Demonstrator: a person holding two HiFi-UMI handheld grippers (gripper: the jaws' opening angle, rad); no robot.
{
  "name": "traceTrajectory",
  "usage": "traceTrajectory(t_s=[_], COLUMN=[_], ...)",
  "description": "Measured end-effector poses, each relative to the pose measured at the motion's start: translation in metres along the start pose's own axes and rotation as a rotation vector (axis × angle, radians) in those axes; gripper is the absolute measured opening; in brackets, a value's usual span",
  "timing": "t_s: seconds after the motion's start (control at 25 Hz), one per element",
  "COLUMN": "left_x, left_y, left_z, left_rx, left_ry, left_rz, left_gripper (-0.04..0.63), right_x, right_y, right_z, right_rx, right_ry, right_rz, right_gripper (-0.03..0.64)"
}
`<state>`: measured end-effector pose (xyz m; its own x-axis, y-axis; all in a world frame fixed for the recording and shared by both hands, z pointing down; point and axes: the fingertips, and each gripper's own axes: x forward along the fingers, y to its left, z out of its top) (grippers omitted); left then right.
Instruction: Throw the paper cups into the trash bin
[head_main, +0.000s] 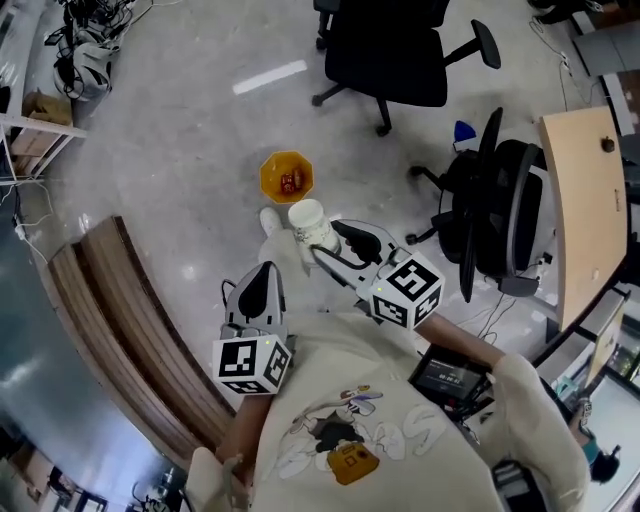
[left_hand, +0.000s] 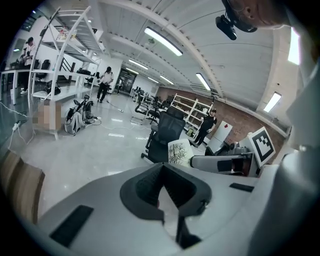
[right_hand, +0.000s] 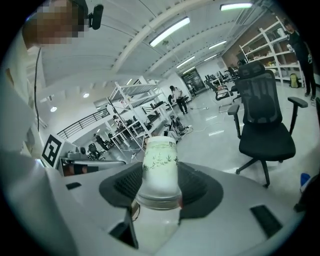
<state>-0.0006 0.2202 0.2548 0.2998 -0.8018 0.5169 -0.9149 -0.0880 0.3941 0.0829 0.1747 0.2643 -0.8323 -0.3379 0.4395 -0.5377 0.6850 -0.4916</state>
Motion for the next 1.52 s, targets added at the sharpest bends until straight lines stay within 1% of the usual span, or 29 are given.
traceTrajectory(t_s=[0.12, 0.28, 0.44, 0.6, 0.8, 0.92, 1.0, 1.04, 1.08, 1.16, 1.28, 1.4, 1.52], left_x=[0.02, 0.043, 0.069, 0.099, 0.144, 0.173, 0.194, 0.204, 0.213, 0.23, 0.256, 0.293, 0.33], left_y=[0.013, 0.03, 0.054, 0.071, 0.096, 0.111, 0.12, 0.124, 0.128, 0.139, 0.162, 0.19, 0.218], left_z=[0.016, 0.038, 0.045, 0.037, 0.01, -0.013, -0.029, -0.038, -0.048, -0.07, -0.111, -0.157, -0.201], left_rx=[-0.006, -0.003, 0.006, 0.005, -0.021, -0.055, -0.067, -0.07, -0.073, -0.084, -0.128, -0.161, -0.17], left_ry=[0.005, 0.019, 0.06, 0.113, 0.143, 0.164, 0.172, 0.176, 0.182, 0.197, 0.231, 0.257, 0.275], left_rz=[-0.024, -0.079, -0.116, -0.117, -0.092, -0.058, -0.042, -0.037, -0.034, -0.027, -0.002, 0.026, 0.047], left_gripper=[0.006, 0.006, 0.006, 0.006, 0.006, 0.006, 0.006, 0.006, 0.006, 0.006, 0.006, 0.006, 0.006], right_x=[0.018, 0.037, 0.062, 0.09, 0.135, 0.165, 0.188, 0.2, 0.211, 0.237, 0.27, 0.291, 0.308], right_y=[-0.008, -0.027, -0.05, -0.079, -0.126, -0.161, -0.191, -0.206, -0.222, -0.25, -0.286, -0.317, -0.343], right_z=[0.014, 0.028, 0.034, 0.022, -0.007, -0.035, -0.061, -0.075, -0.092, -0.128, -0.188, -0.249, -0.294], right_rx=[0.004, 0.009, -0.002, 0.013, 0.045, 0.059, 0.058, 0.056, 0.051, 0.046, 0.085, 0.113, 0.12], right_ry=[0.012, 0.048, 0.079, 0.133, 0.189, 0.233, 0.251, 0.256, 0.263, 0.297, 0.364, 0.442, 0.487], right_rz=[-0.011, -0.061, -0.097, -0.088, -0.069, -0.07, -0.088, -0.104, -0.125, -0.167, -0.207, -0.217, -0.214], right_gripper=[0.227, 0.227, 0.223, 0.216, 0.204, 0.195, 0.181, 0.149, 0.006, 0.008, 0.008, 0.006, 0.007])
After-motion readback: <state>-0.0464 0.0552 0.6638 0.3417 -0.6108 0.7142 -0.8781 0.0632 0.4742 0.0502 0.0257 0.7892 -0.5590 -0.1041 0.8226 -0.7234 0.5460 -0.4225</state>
